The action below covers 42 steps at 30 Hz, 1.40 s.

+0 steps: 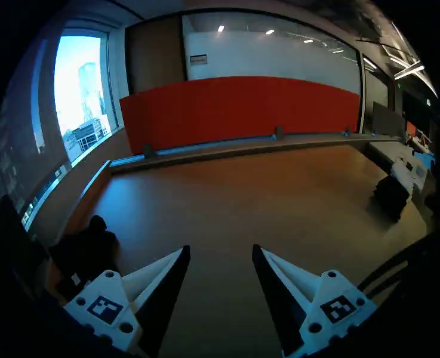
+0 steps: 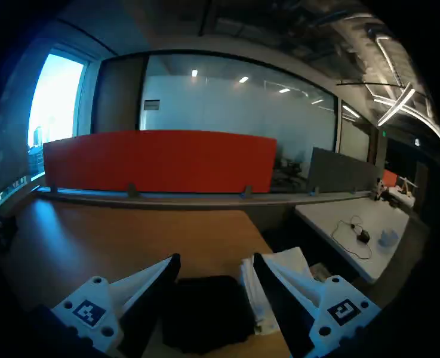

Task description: Fold towel

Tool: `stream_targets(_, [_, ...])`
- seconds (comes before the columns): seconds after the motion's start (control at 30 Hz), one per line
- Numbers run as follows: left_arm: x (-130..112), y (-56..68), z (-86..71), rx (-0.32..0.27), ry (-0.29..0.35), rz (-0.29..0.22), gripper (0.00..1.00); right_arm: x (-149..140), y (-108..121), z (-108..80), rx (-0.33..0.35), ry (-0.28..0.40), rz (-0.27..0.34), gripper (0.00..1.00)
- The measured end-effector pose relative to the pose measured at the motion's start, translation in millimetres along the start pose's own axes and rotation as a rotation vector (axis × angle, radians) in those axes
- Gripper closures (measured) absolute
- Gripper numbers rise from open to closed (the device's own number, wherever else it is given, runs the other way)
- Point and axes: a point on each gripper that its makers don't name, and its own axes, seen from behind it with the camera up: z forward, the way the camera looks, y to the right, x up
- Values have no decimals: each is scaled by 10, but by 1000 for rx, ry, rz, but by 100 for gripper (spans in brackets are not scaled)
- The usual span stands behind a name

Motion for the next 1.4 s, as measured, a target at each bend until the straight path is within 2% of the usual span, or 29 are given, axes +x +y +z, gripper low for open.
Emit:
stream_targets(0.2, [277,-38,10,2,99,-5,24,373,-97,-69,-8,100,-27,5])
stream_targets(0.5, [597,-118,4,28,210,-14,24,604,-264,-71,17,136,-13,5])
stream_targets(0.63, [716,-207,-12,53,253,-27,24,673,-384,-77,31,148,-6,5])
stream_targets(0.8, [807,-300,-25,71,286,-45,24,763,-611,-99,67,158,2,5])
stream_targets(1.4, [1001,-450,-63,77,342,-79,24,1054,-1570,-103,164,195,21,5])
